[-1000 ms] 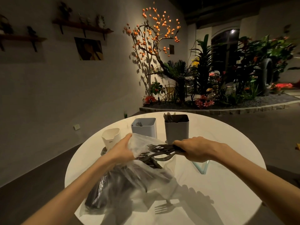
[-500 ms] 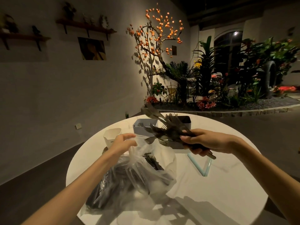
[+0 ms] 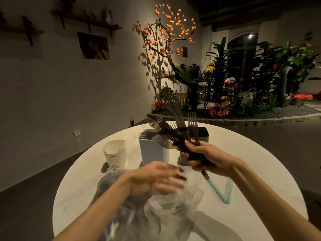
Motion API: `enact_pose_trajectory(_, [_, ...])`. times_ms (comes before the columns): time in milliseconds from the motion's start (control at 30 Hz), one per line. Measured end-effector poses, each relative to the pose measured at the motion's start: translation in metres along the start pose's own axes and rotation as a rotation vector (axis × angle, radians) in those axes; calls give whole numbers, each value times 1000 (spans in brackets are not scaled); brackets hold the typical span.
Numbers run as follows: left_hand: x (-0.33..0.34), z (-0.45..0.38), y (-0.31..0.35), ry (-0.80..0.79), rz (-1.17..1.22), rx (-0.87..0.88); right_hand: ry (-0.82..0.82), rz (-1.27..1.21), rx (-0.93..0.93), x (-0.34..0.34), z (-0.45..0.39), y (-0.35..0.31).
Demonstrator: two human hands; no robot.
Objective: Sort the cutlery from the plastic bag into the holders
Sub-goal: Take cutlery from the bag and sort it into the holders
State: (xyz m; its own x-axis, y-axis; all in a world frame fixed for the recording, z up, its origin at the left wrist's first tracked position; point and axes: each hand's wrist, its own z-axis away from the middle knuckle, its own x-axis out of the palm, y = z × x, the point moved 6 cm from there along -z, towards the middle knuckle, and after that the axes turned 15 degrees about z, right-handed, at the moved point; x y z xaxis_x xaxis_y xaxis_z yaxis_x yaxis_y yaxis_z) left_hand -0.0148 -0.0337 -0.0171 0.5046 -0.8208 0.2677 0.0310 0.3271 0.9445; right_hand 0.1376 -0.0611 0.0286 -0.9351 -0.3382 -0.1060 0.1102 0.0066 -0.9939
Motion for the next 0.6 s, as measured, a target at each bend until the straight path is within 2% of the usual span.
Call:
enact_pose_trajectory(67, [-30,-13,1,153,340,187,89,132,-3,3,-18,18])
enact_pose_trajectory(100, [-39,-19,0,165,423,245,136,223,-18,8,-26,26])
enact_pose_trajectory(167, [-43,-28,-3,158,423,300,215,382,-61,20,-40,40])
enact_pose_trajectory(333, [-59,-35,-32,268,445,369,377,733,-162,53,-61,79])
enact_pose_trajectory(467, [-69,-37,-51,278,508,355,467,774,-42,61,-72,104])
enact_pose_trajectory(600, [-77,-38,-55,408,511,405,441,857,-92,68,-75,110])
